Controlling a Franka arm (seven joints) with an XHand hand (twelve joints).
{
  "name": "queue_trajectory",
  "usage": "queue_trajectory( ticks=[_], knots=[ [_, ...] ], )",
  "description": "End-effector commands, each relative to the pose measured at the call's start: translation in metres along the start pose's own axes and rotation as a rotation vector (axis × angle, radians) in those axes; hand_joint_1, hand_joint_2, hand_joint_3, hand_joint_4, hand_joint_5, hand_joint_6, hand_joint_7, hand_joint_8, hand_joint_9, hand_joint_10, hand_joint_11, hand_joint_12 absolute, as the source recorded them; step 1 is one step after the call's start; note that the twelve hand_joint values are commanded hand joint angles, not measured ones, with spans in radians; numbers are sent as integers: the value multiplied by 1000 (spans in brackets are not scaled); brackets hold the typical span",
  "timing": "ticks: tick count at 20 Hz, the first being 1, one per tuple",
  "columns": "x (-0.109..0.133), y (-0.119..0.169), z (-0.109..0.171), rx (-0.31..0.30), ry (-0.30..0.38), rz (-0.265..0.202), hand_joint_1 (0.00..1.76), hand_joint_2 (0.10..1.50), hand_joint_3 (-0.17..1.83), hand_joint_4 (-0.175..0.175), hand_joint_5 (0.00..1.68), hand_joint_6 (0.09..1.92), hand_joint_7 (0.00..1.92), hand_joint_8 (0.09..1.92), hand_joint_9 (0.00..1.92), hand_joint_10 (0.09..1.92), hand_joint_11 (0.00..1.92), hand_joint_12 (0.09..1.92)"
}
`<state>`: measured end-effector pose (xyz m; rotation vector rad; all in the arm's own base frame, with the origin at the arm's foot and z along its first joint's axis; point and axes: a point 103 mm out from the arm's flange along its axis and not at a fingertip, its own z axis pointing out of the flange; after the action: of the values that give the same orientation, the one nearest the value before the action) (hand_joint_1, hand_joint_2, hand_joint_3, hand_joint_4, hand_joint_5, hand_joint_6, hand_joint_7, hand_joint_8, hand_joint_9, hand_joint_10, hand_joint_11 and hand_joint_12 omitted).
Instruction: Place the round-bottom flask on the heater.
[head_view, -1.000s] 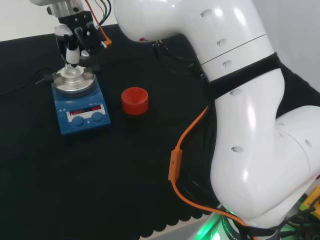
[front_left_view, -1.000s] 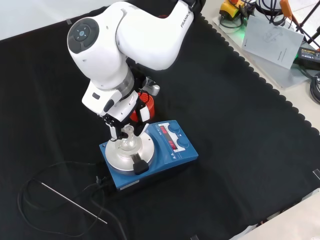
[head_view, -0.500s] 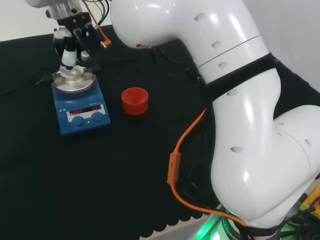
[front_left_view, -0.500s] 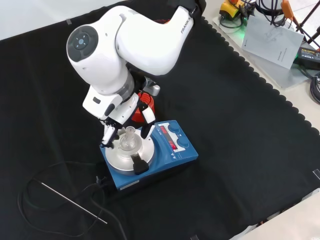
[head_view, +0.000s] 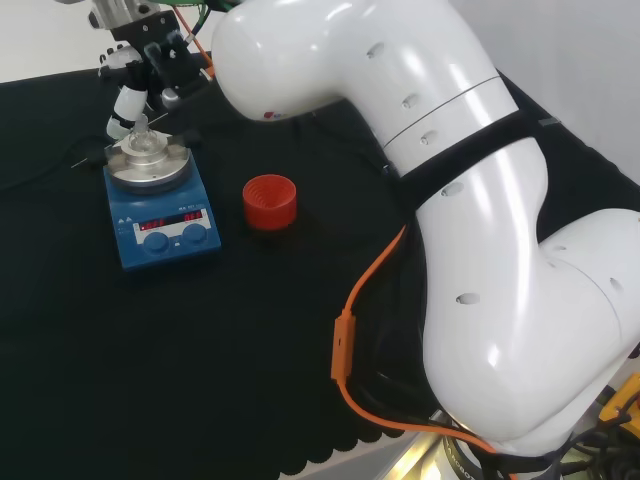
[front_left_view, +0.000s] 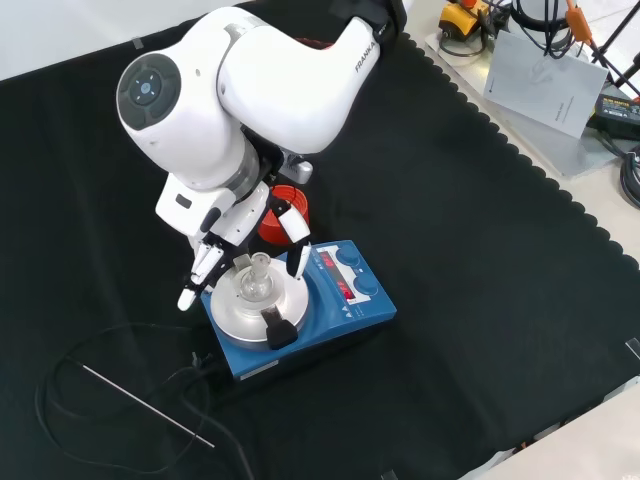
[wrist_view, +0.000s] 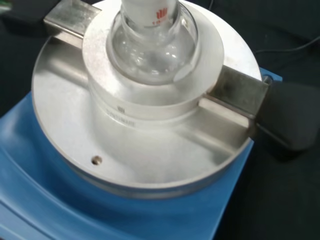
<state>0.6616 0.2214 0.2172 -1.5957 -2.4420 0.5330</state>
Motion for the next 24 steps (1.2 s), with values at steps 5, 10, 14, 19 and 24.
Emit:
queue_trajectory(
  ticks=[5,10,14,19,24],
  knots=[
    [-22,-12,3,69,17,27,509,381,782,-53,5,87,288,927,801,882,1022,1274],
    [-45,-29,-7,48,29,63,502,394,785,-56,31,87,293,929,792,885,1008,1277],
    [-57,-41,-11,39,34,85,502,397,785,-57,42,87,301,929,798,888,1006,1276],
    [-69,-54,-11,34,52,110,505,401,785,-60,54,87,311,929,814,886,1006,1275],
    [-77,-61,-8,36,64,128,510,406,786,-61,60,87,316,927,821,881,1006,1274]
  ],
)
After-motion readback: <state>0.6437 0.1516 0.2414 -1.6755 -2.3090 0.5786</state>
